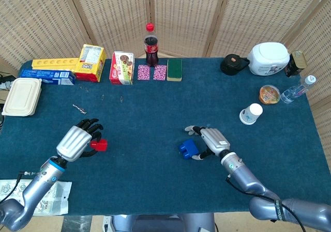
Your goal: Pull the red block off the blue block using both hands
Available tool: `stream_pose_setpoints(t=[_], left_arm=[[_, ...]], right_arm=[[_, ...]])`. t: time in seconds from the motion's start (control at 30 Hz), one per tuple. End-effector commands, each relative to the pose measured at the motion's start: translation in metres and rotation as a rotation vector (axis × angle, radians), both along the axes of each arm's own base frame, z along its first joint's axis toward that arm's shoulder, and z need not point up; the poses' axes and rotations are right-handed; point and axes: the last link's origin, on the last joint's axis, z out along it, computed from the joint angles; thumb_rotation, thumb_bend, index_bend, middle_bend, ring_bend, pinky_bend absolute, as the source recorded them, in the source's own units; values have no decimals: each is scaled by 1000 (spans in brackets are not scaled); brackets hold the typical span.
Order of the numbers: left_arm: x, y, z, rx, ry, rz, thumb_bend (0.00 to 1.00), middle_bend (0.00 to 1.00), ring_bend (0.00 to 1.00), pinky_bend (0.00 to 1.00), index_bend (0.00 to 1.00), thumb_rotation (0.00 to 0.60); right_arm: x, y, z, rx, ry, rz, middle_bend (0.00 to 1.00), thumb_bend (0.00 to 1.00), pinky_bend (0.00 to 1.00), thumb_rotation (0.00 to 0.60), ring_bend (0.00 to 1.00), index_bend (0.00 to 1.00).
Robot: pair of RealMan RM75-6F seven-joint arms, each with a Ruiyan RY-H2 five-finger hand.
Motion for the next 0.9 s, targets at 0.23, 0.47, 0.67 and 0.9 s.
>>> stream_pose_setpoints(t=[0.23, 0.47, 0.67, 0.9], left_arm=[[5, 7, -15, -49, 69, 50, 135, 285, 152, 269, 439, 600], [18, 13, -22, -67, 117, 76, 88, 230, 110, 257, 60, 600], [14, 10, -4, -8, 79, 92, 87, 229, 110, 257, 55, 600], [-13, -3, 32, 79, 2, 171, 88, 229, 110, 257, 54, 600]], right_arm=[[13, 1, 30, -69, 4, 54, 260, 173, 260, 600, 262, 168], [9, 2, 46, -140, 14, 57, 259, 172, 260, 600, 262, 167], [1, -3, 54, -209, 14, 46, 275, 176, 261, 600, 268, 203], [-16, -8, 60, -390, 58, 46, 350, 229, 306, 600, 351, 333]])
